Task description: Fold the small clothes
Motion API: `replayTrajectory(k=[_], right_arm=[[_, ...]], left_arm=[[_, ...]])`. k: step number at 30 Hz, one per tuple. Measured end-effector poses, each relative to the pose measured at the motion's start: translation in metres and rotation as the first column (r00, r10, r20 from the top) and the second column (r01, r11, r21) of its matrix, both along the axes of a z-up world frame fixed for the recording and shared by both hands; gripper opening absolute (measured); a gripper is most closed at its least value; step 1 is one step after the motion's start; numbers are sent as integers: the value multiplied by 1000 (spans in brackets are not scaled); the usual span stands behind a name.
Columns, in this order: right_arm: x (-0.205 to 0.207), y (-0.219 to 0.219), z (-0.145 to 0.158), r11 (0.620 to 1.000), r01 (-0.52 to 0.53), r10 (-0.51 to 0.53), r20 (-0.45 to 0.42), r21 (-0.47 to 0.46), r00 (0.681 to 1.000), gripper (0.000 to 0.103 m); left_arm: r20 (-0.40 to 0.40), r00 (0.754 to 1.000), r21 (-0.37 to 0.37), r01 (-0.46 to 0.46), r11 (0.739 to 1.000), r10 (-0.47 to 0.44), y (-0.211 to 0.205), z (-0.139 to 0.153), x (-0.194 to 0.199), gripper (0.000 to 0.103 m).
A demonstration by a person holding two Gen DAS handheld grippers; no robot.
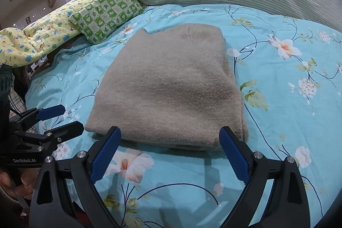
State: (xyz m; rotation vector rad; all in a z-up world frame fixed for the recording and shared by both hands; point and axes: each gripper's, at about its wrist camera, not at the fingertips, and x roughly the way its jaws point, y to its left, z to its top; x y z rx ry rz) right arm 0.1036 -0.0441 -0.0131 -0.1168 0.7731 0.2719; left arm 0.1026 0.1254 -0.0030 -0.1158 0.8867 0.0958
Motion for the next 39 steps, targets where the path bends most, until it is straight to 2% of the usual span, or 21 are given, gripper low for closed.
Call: replayTrajectory(k=[39], right_arm=[[7,-6,11,1000,9,-9,10,5,1000,93]], left_arm=[[-16,1000,28,-20,999,20,1,6,10,91]])
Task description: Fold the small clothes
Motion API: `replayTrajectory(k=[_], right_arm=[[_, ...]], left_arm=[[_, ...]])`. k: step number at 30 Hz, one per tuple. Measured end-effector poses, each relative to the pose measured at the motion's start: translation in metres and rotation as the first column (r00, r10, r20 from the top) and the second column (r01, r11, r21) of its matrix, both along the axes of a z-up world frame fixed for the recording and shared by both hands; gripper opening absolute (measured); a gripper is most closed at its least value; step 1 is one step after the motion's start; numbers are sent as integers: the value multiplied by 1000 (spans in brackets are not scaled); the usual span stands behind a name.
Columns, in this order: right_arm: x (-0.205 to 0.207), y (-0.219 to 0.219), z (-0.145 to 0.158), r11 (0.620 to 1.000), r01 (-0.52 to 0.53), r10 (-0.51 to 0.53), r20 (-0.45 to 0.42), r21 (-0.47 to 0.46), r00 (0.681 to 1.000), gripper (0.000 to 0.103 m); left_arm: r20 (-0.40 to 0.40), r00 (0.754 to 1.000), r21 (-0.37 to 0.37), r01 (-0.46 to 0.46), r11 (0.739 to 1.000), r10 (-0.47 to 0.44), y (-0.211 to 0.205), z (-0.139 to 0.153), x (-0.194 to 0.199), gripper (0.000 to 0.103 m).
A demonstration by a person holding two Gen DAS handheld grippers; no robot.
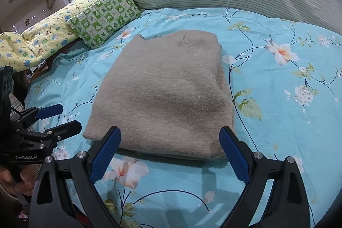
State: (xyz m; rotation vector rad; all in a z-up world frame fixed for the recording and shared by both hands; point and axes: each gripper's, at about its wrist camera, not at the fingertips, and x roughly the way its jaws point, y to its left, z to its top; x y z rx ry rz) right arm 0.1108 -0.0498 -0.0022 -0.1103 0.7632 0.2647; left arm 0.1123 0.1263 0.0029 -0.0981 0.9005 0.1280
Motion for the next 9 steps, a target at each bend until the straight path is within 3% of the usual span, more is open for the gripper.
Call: replayTrajectory(k=[9], right_arm=[[1,-6,5,1000,-1,1,7,11,1000,93]], left_arm=[[-2,1000,-3,-17,1000,17,5,1,0,91]])
